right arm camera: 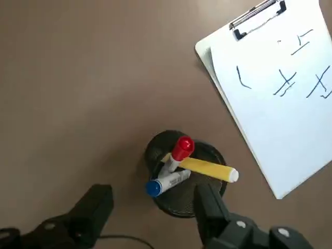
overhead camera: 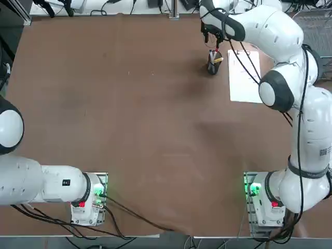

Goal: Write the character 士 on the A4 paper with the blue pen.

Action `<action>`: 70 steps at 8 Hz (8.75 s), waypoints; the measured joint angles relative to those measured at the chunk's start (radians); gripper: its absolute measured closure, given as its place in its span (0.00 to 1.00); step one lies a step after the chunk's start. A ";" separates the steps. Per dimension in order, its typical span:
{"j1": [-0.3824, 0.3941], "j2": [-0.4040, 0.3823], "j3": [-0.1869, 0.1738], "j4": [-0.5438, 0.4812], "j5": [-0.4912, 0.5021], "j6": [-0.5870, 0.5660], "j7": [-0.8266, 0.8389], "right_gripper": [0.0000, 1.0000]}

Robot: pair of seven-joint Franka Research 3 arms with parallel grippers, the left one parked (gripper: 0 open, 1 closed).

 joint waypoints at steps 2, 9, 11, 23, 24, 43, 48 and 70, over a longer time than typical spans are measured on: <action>-0.001 0.016 -0.001 0.001 0.008 0.002 0.003 0.09; -0.004 0.046 -0.006 0.001 0.042 -0.001 0.006 0.31; -0.004 0.049 -0.006 0.001 0.042 -0.001 0.007 0.39; -0.004 0.049 -0.009 0.007 0.042 -0.005 0.009 0.76; -0.004 0.047 -0.010 0.015 0.041 -0.018 0.009 0.78; -0.218 -0.618 -0.014 -0.566 -0.053 0.037 -0.889 0.81; -0.384 -0.798 0.072 -0.990 -0.054 0.409 -1.028 0.81; -0.515 -0.844 0.125 -1.353 -0.198 0.686 -1.055 0.81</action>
